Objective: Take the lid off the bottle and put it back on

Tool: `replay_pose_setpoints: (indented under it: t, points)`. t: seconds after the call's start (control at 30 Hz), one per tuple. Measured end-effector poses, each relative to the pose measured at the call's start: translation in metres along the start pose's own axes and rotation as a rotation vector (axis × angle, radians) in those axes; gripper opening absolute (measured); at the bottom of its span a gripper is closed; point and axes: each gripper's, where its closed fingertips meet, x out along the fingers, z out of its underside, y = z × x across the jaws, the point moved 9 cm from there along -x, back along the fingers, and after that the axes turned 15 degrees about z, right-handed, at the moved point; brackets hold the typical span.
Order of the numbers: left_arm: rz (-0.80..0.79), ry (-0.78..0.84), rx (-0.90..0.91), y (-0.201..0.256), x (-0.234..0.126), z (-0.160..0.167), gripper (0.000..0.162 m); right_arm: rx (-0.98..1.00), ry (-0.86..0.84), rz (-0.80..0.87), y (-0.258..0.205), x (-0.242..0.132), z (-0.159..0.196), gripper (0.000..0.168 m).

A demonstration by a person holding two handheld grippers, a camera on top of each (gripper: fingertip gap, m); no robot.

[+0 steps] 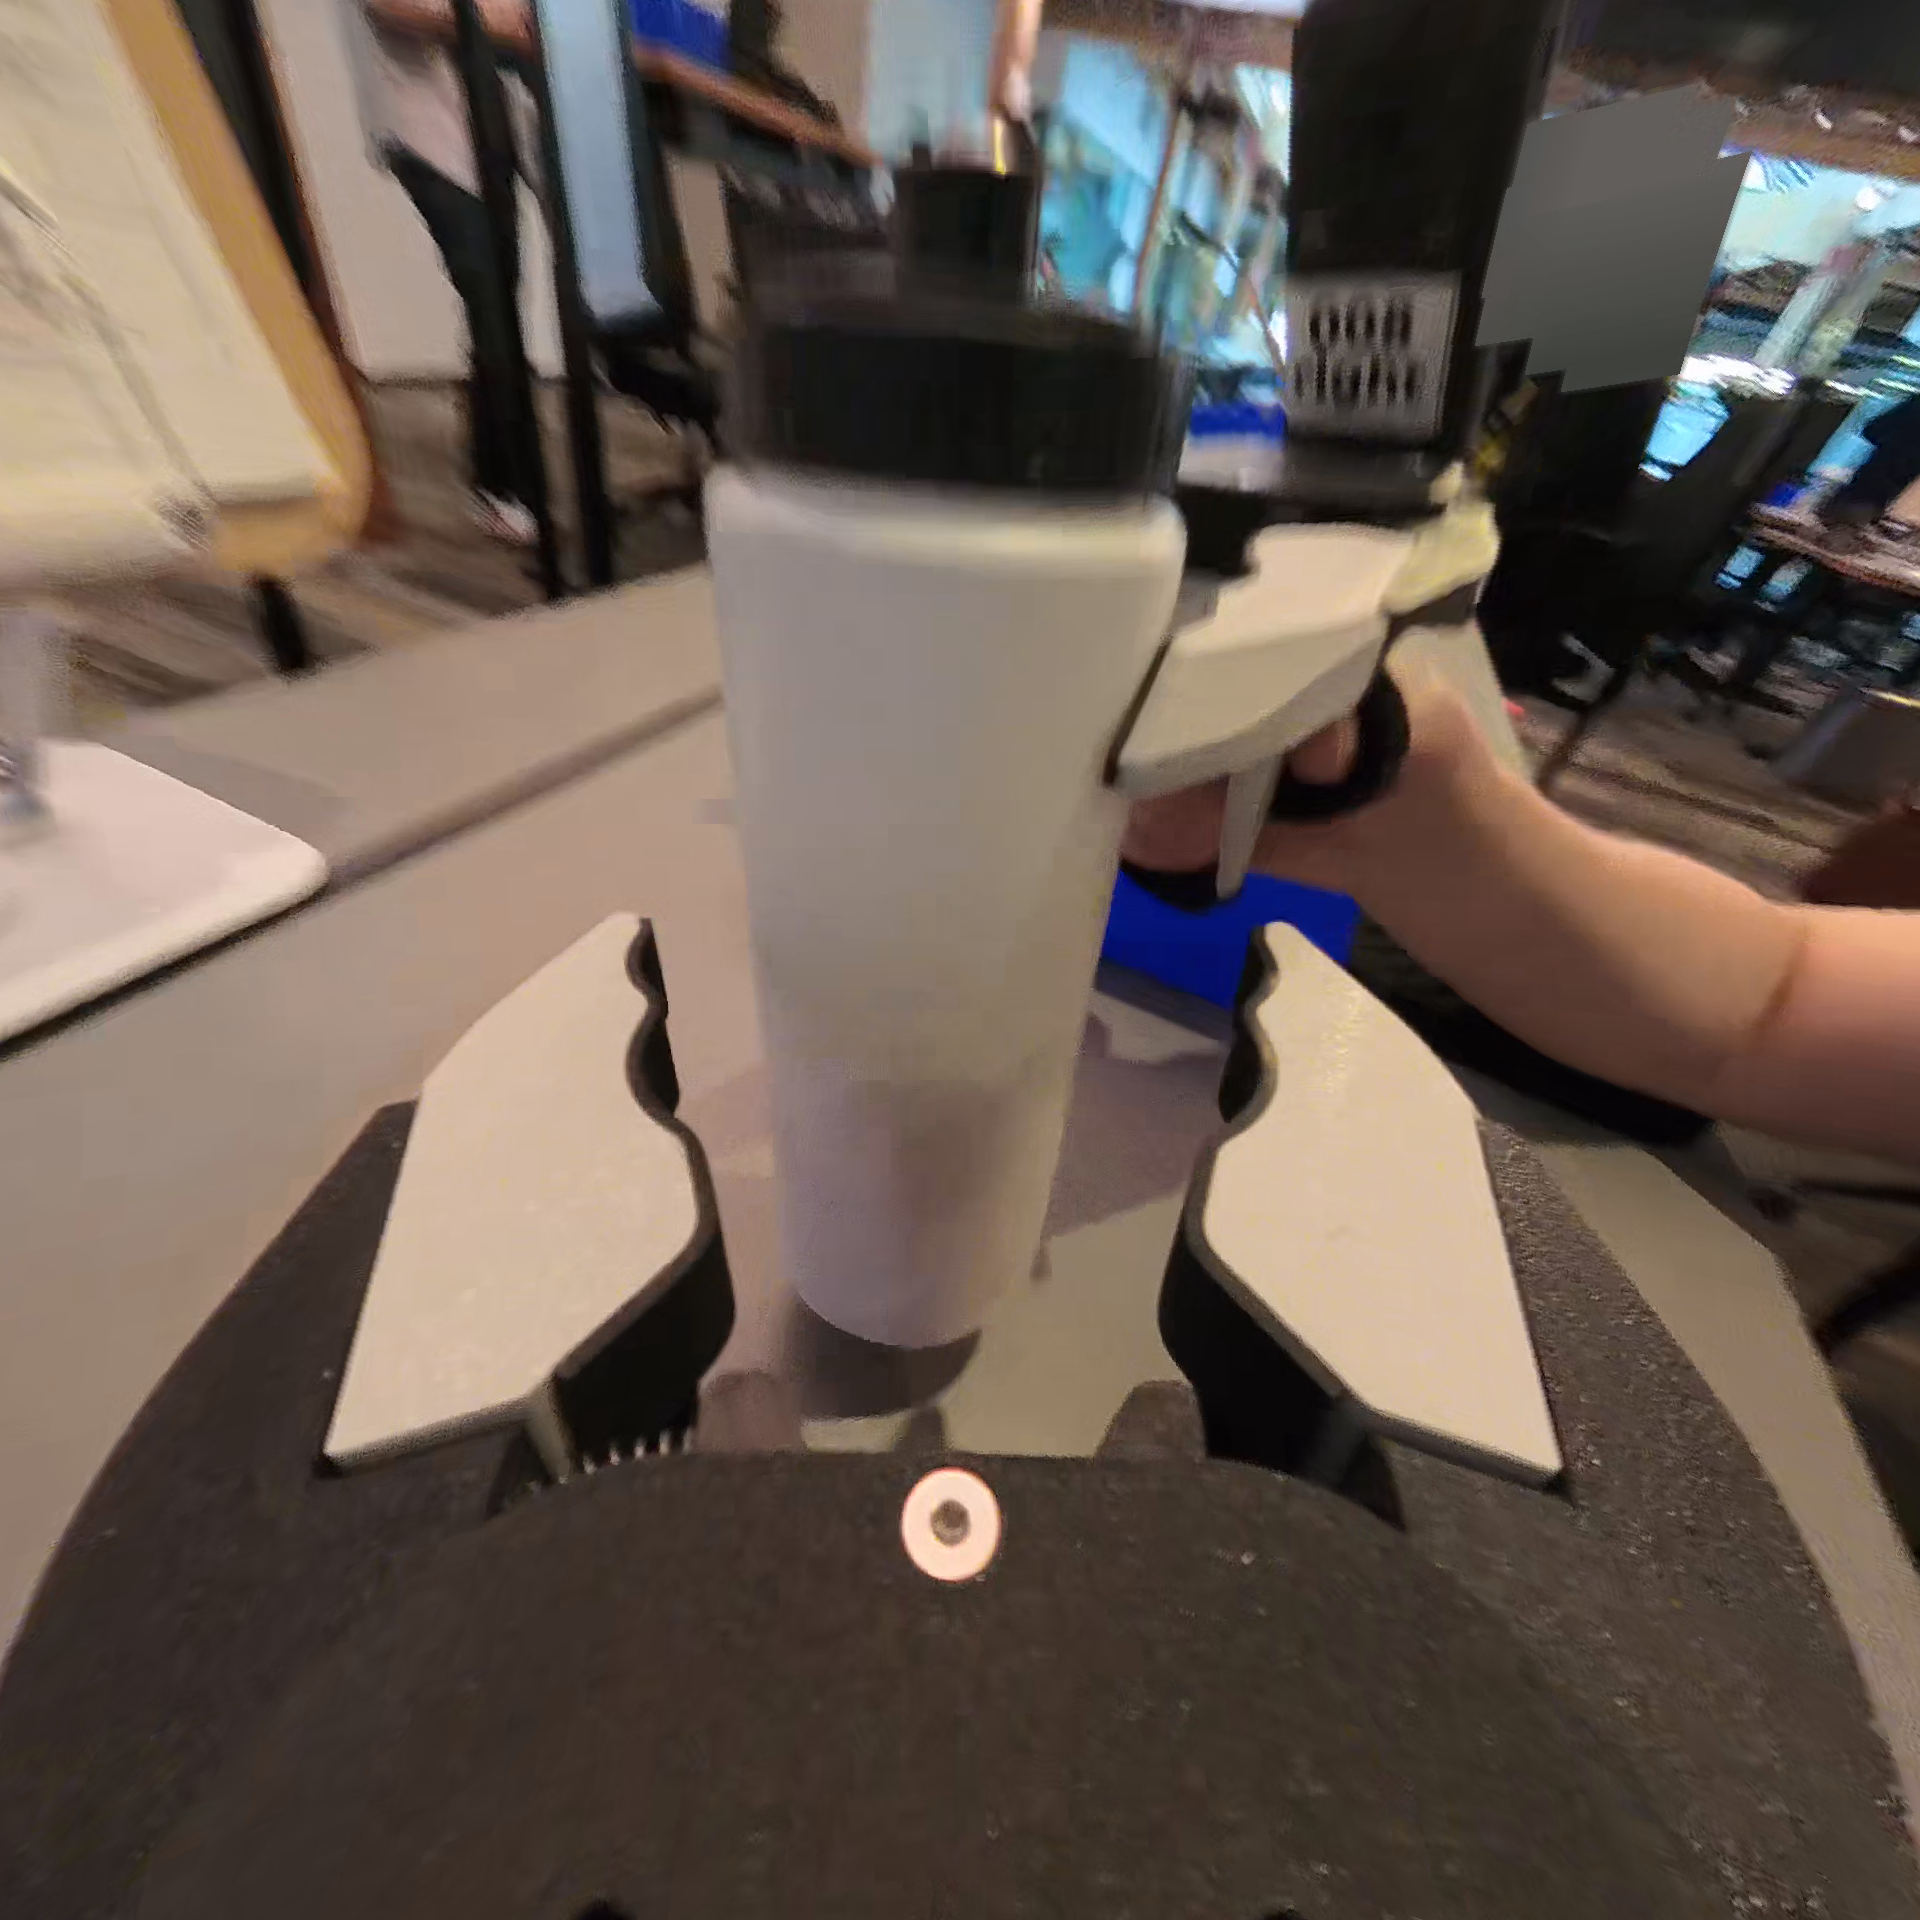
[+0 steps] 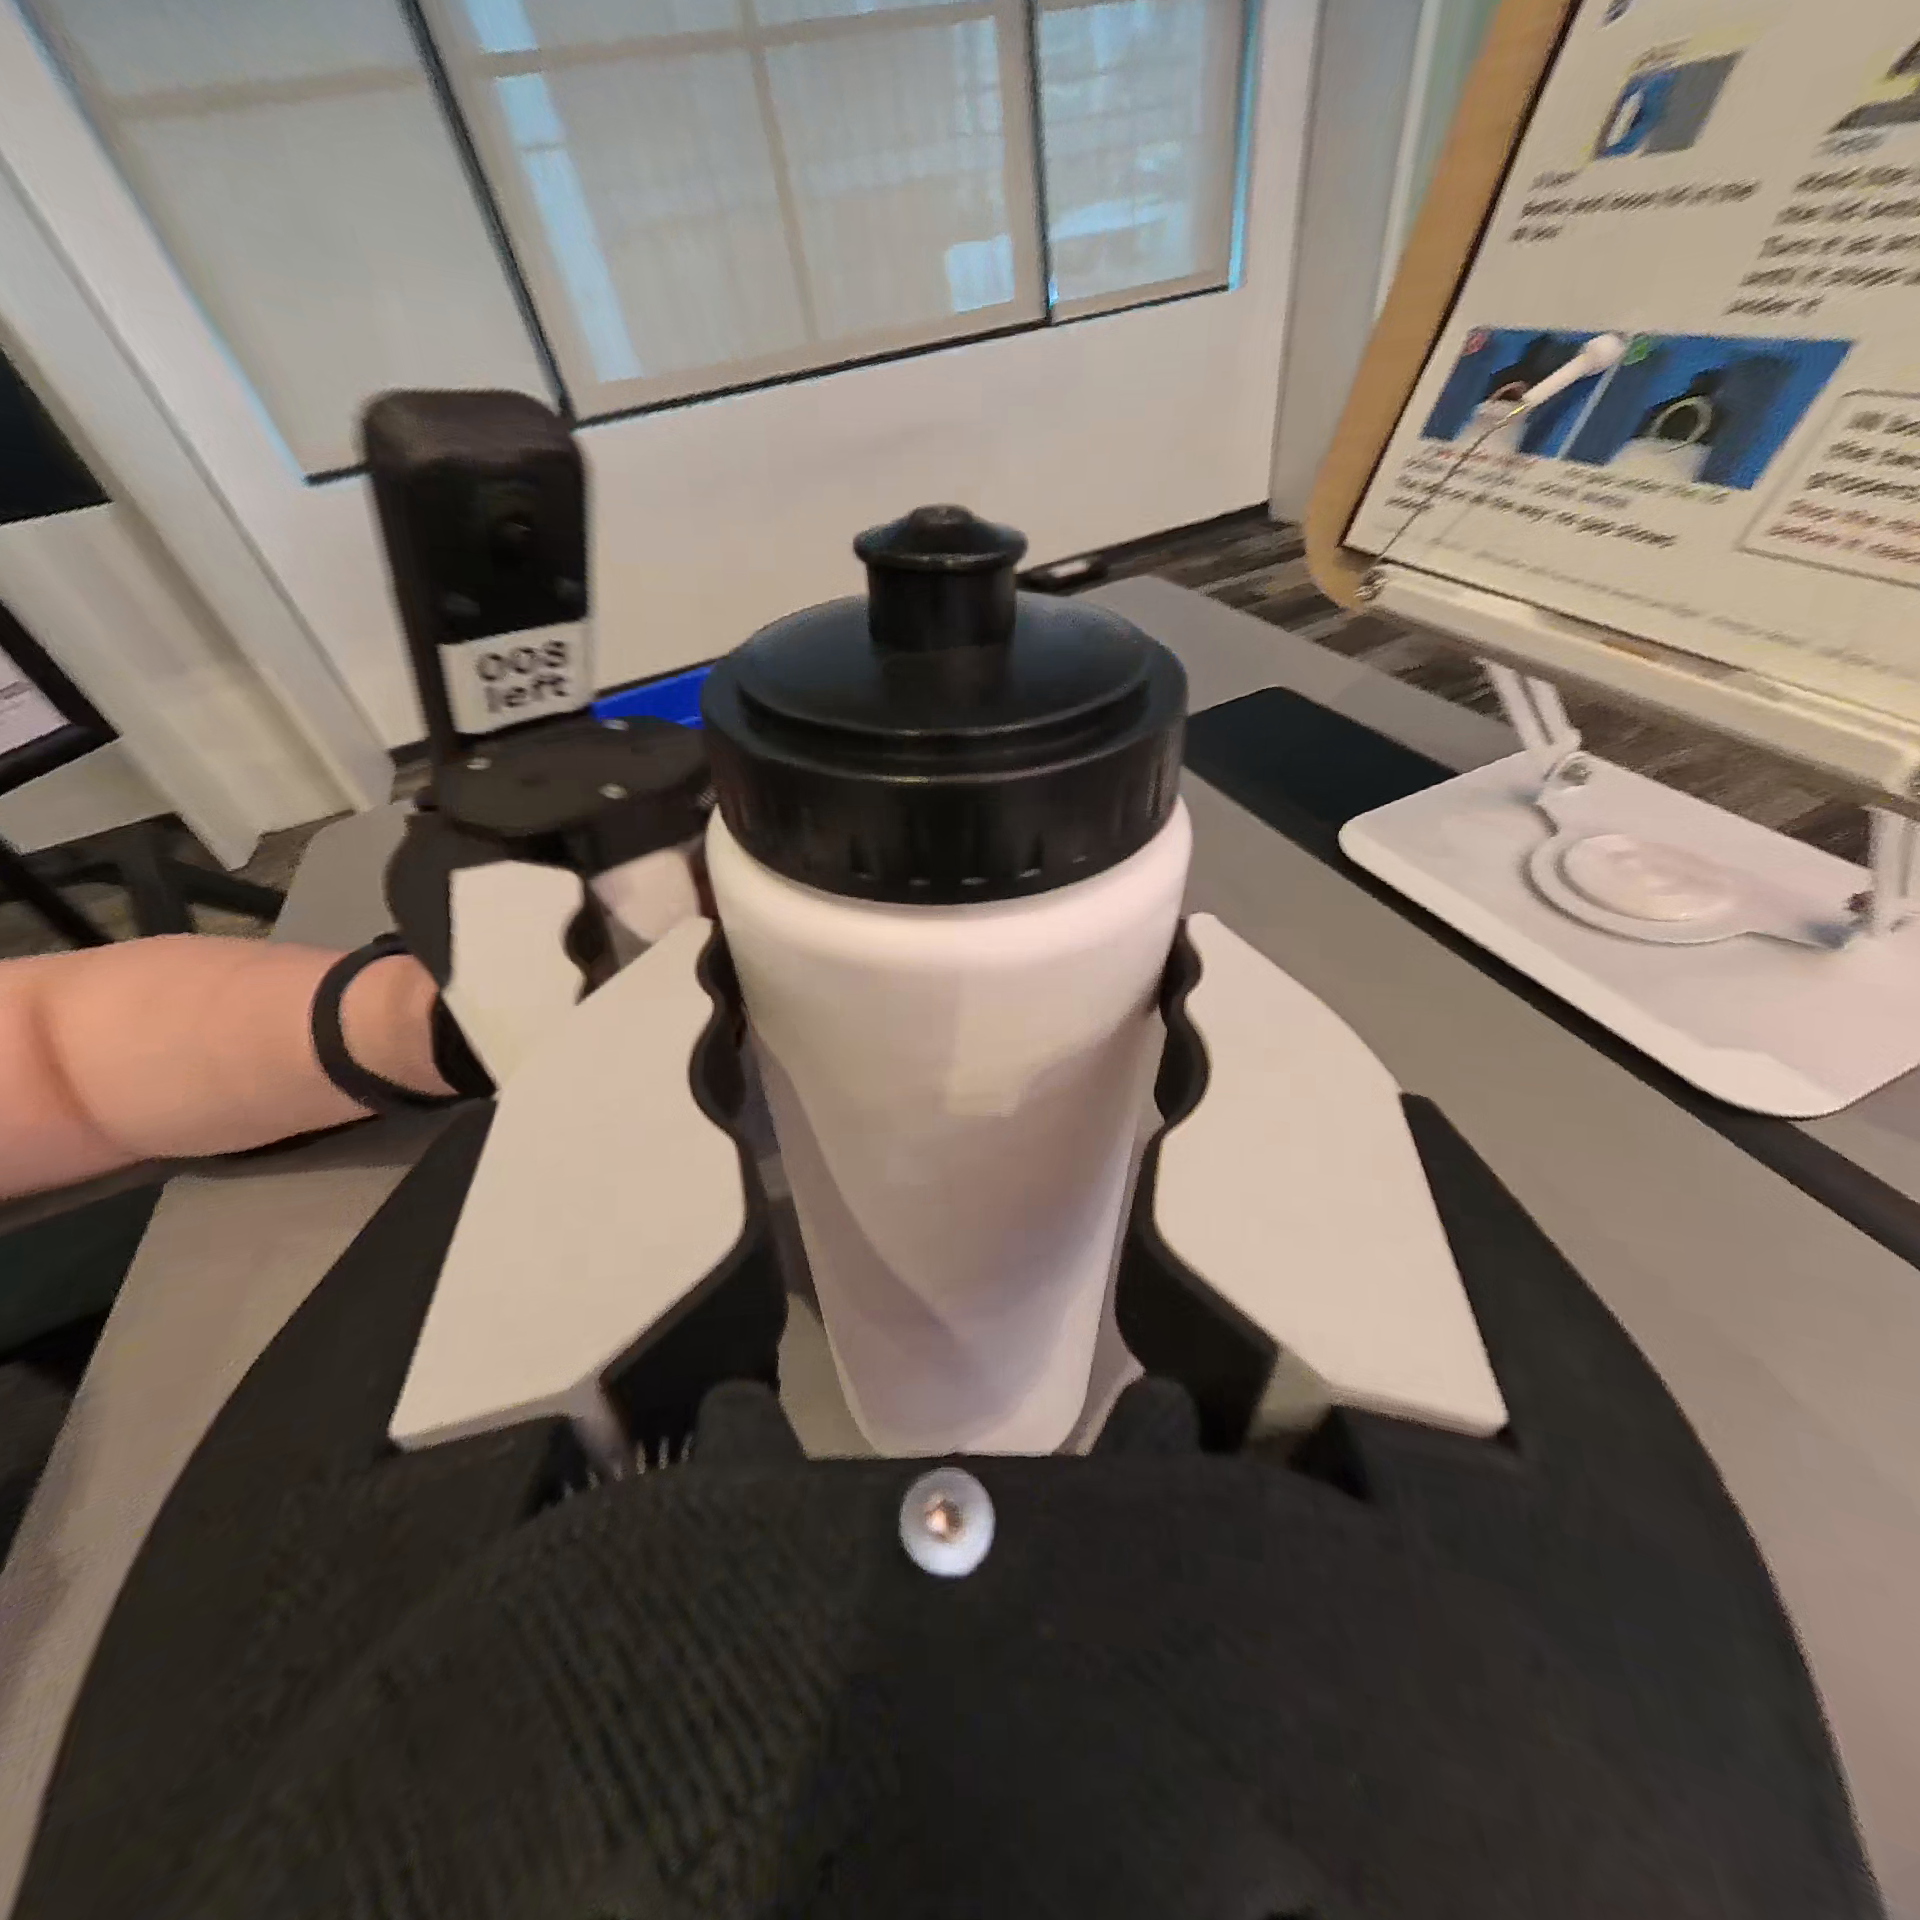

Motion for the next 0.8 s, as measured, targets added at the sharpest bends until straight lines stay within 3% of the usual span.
replay_pose_setpoints:
  t: [0.13, 0.23, 0.33, 0.53, 0.6, 0.7, 0.8]
  points:
    - [-0.182, 0.158, 0.181, 0.011, -0.027, -0.029, 0.104, -0.045, 0.038, 0.058, -0.003, 0.006, 0.009, 0.080]
    - [-0.259, 0.128, 0.234, 0.016, -0.031, -0.042, 0.105, -0.036, 0.052, 0.039, -0.008, 0.014, 0.020, 0.080]
    - [-0.245, 0.064, 0.199, 0.016, -0.021, -0.042, 0.105, -0.033, 0.076, -0.002, -0.017, 0.020, 0.026, 0.080]
    - [-0.165, 0.016, 0.138, 0.013, -0.004, -0.038, 0.091, -0.114, 0.146, -0.054, -0.030, 0.020, 0.031, 0.080]
    - [-0.126, 0.002, 0.131, 0.014, -0.002, -0.038, 0.078, -0.098, 0.162, -0.062, -0.029, 0.021, 0.034, 0.080]
    - [-0.129, 0.009, 0.120, 0.012, -0.004, -0.038, 0.075, -0.050, 0.159, -0.061, -0.028, 0.024, 0.039, 0.080]
    - [-0.150, 0.027, 0.119, 0.010, -0.008, -0.037, 0.075, -0.073, 0.094, 0.000, -0.031, 0.030, 0.049, 0.099]
